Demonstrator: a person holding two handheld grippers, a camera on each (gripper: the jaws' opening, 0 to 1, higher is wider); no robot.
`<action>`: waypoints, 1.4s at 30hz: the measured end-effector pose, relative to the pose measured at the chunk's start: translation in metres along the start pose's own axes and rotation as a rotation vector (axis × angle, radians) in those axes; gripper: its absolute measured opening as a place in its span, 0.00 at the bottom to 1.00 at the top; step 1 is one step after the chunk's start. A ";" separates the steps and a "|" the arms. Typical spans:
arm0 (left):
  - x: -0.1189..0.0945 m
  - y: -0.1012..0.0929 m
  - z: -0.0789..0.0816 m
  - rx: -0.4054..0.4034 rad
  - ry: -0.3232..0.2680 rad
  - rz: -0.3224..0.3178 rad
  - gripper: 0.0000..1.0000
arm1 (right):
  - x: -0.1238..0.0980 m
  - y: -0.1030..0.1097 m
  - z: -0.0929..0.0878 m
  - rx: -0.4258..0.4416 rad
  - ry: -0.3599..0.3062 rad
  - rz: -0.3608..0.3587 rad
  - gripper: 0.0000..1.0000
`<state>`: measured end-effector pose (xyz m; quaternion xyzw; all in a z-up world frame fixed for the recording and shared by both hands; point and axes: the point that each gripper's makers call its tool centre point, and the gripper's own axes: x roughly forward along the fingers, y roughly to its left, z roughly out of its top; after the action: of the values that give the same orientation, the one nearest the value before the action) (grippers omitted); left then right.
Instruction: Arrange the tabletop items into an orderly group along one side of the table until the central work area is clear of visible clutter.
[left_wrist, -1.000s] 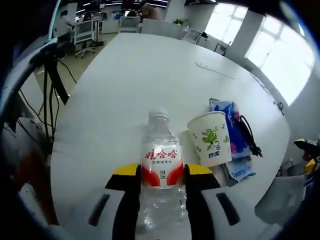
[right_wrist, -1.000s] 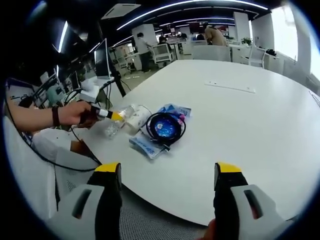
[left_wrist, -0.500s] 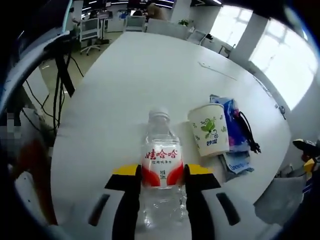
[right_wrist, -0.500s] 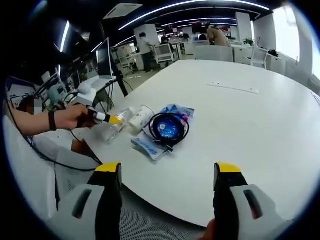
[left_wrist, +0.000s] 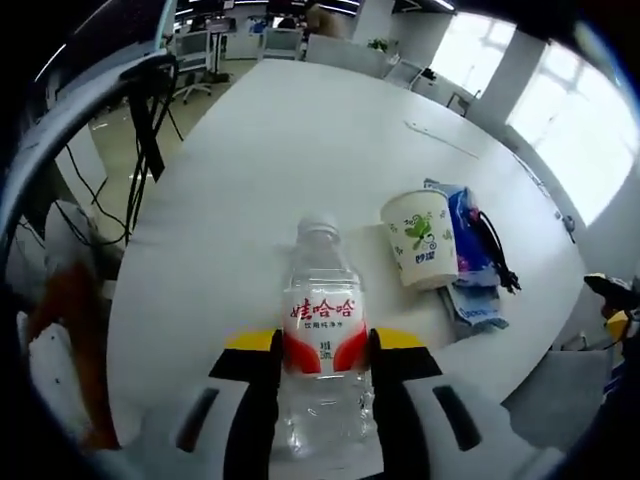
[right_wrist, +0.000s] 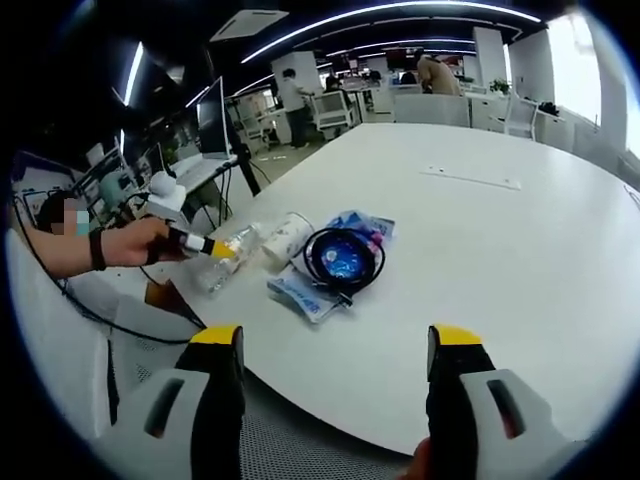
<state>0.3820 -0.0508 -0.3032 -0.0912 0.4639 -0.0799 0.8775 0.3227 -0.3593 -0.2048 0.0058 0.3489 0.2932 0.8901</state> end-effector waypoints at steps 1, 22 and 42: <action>0.000 0.000 0.000 0.005 0.001 0.000 0.35 | 0.000 0.000 0.001 0.000 -0.003 -0.001 0.74; 0.012 -0.009 0.006 0.049 0.095 -0.042 0.45 | -0.001 -0.003 0.004 -0.005 -0.030 0.001 0.75; 0.033 -0.008 0.002 0.196 0.227 -0.009 0.45 | -0.001 -0.015 -0.004 0.038 -0.019 -0.012 0.74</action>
<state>0.4020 -0.0655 -0.3269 0.0028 0.5498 -0.1385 0.8237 0.3267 -0.3729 -0.2104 0.0235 0.3458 0.2811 0.8949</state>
